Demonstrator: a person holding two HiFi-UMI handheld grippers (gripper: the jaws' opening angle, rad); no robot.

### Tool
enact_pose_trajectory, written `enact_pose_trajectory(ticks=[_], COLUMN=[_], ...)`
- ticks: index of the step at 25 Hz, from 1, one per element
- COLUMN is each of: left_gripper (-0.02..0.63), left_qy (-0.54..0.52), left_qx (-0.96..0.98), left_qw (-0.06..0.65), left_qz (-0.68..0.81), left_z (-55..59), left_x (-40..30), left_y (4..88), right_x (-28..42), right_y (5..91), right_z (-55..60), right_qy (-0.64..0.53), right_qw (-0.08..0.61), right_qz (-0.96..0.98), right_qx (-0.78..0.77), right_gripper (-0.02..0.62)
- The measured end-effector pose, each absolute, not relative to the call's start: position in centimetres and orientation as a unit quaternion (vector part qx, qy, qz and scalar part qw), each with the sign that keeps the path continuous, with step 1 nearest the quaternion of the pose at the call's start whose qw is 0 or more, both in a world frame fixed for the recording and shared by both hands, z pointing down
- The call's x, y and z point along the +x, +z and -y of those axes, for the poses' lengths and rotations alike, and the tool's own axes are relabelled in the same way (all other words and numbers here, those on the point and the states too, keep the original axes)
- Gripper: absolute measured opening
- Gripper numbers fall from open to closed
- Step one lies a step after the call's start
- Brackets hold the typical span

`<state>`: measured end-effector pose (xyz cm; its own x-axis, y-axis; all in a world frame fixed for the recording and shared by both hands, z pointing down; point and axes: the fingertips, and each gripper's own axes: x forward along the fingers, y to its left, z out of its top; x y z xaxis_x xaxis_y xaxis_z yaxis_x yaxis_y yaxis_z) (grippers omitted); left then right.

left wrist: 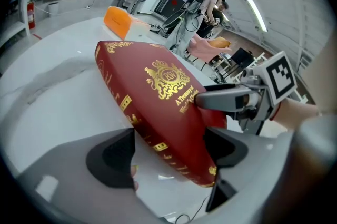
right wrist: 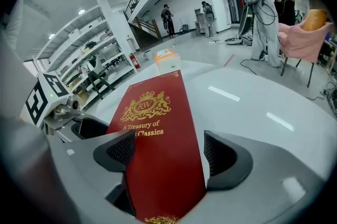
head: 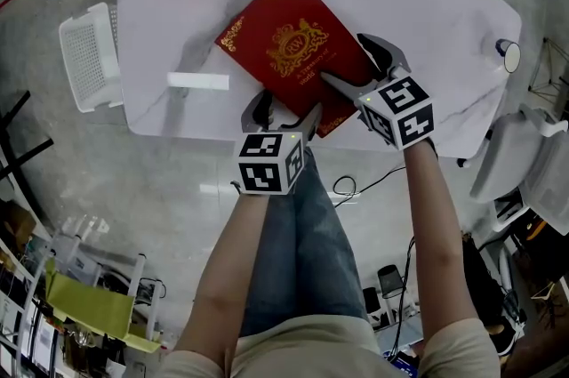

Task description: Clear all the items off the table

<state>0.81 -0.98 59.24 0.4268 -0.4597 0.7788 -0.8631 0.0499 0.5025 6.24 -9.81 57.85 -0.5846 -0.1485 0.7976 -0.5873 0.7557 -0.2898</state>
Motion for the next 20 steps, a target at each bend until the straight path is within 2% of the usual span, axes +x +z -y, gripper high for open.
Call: enact_pose_trajectory(ticks=[11, 20], left_gripper=[0.413, 0.407], left_qy=[0.184, 0.188], left_qx=[0.668, 0.679], left_qw=[0.528, 0.526], left_qz=[0.491, 0.477], left_z=[1.2, 0.8], left_x=[1.0, 0.4], left_y=[59.6, 59.4], right_x=[6.2, 6.1], right_y=[58.5, 57.9], right_z=[9.7, 8.4], right_qy=[0.313, 0.310], right_qw=[0.386, 0.391], right_qz=[0.846, 0.845], right_qx=[0.195, 0.193], right_gripper=[0.406, 0.353])
